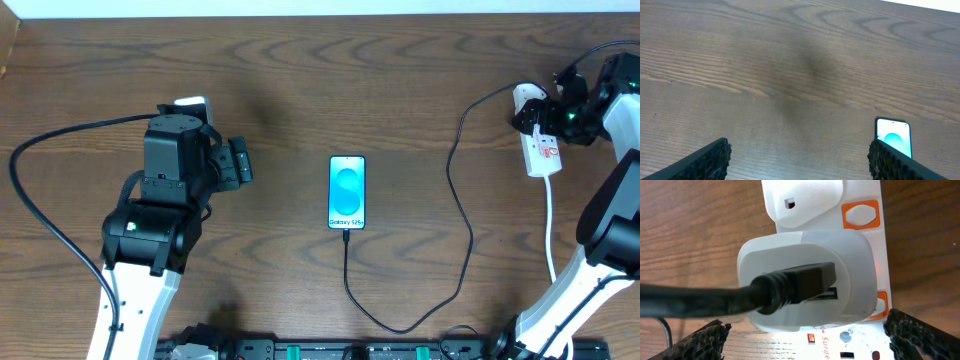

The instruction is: Plug charger to phone and switch on socket

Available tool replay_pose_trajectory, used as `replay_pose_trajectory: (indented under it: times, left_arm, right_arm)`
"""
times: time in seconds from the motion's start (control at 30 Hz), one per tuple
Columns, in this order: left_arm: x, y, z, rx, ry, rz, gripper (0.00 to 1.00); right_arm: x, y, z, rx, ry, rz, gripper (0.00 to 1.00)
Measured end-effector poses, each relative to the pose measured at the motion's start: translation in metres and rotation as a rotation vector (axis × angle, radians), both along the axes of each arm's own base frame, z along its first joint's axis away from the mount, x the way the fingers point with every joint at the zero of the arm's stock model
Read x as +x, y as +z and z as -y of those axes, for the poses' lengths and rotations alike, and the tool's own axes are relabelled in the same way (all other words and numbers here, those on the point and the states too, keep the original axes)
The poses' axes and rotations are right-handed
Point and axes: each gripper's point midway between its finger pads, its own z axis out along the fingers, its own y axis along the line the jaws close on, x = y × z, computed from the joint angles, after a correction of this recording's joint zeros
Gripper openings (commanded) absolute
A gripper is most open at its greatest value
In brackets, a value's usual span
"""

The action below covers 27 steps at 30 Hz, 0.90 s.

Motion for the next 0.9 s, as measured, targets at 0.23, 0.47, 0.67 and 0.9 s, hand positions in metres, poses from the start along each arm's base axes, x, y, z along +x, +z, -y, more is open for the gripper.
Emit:
replay_pose_trajectory:
  times: [0.23,0.47,0.67,0.9]
  left_arm:
    - [0.000,0.000,0.000,0.000,0.000,0.000,0.88]
    - [0.000,0.000,0.000,0.000,0.000,-0.001,0.88]
    - [0.000,0.000,0.000,0.000,0.000,0.000,0.88]
    - [0.000,0.000,0.000,0.000,0.000,0.000,0.88]
  right_arm:
    - [0.001,0.001,-0.001,0.009,0.003,0.006,0.99]
    - [0.005,0.005,-0.010,0.063,0.019,0.033,0.99]
    - [0.007,0.006,-0.009,0.057,0.019,0.043,0.99]
    - [0.006,0.005,-0.007,0.043,0.018,0.039,0.99]
